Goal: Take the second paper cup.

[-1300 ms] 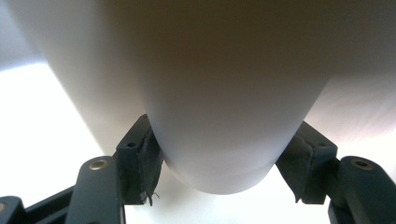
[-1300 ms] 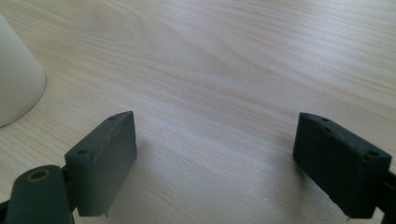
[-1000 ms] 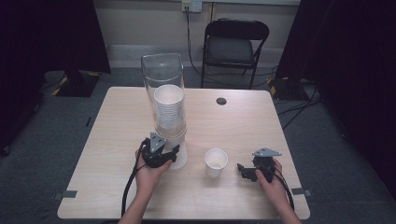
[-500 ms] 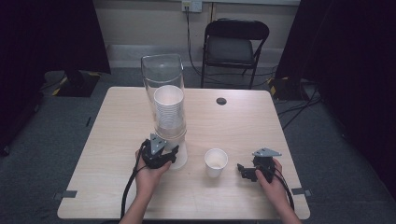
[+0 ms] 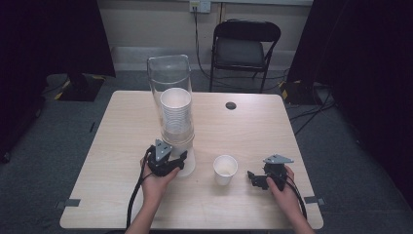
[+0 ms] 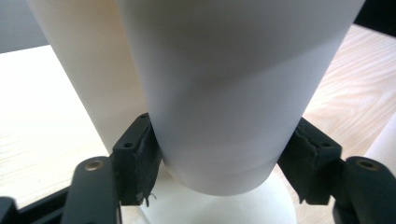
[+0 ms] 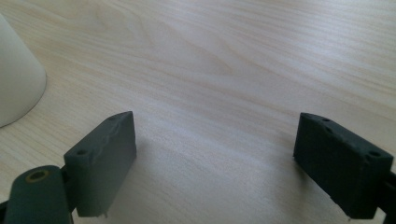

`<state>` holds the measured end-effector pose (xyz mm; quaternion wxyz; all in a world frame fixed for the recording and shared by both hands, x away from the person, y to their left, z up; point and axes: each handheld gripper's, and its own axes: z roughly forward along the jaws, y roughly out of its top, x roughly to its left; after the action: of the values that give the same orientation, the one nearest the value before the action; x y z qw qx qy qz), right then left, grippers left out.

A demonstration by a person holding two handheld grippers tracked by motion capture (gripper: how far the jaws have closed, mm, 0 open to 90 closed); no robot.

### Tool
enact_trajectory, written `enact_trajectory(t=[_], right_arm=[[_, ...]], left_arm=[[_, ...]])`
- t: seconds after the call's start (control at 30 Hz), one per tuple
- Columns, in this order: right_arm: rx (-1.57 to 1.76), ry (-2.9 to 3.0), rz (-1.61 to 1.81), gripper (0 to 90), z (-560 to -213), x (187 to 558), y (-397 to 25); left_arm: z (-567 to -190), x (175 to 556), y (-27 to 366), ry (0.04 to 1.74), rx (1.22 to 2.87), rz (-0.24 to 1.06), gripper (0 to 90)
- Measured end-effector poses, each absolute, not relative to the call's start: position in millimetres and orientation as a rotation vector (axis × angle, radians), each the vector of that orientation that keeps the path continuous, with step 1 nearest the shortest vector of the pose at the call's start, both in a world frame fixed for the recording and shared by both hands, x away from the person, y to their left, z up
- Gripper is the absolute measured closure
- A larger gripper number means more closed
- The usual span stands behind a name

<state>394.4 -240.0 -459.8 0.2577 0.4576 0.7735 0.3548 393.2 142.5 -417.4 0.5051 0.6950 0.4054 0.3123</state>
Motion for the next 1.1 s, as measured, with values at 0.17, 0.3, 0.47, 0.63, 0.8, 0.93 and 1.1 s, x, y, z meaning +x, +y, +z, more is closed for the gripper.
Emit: enact_trajectory(t=[0.17,0.3,0.47,0.63,0.8,0.93,1.1], right_arm=[[1.24,2.098,0.962,12.5,-459.8,394.4,-240.0],[1.241,2.098,0.962,12.5,-459.8,394.4,-240.0],[1.24,2.098,0.962,12.5,-459.8,394.3,-239.9],[1.241,2.096,0.961,12.6,-459.9,394.0,-239.8],[1.243,2.096,0.963,12.6,-459.9,394.0,-239.8],[1.243,2.096,0.963,12.5,-459.9,394.0,-239.8],[1.243,2.096,0.963,12.5,-459.9,394.0,-239.7]], left_arm=[[-408.5,394.6,142.6,0.968,1.631,0.739,27.0],[-410.1,394.8,140.9,0.947,1.682,0.766,32.9],[-412.3,393.9,141.1,0.94,1.679,0.787,34.0],[-414.7,393.1,140.8,0.936,1.667,0.775,34.1],[-417.5,392.0,140.3,0.928,1.644,0.78,34.1],[-416.7,392.2,141.2,0.925,1.659,0.793,34.2],[-414.8,392.6,142.0,0.924,1.679,0.786,34.2]])
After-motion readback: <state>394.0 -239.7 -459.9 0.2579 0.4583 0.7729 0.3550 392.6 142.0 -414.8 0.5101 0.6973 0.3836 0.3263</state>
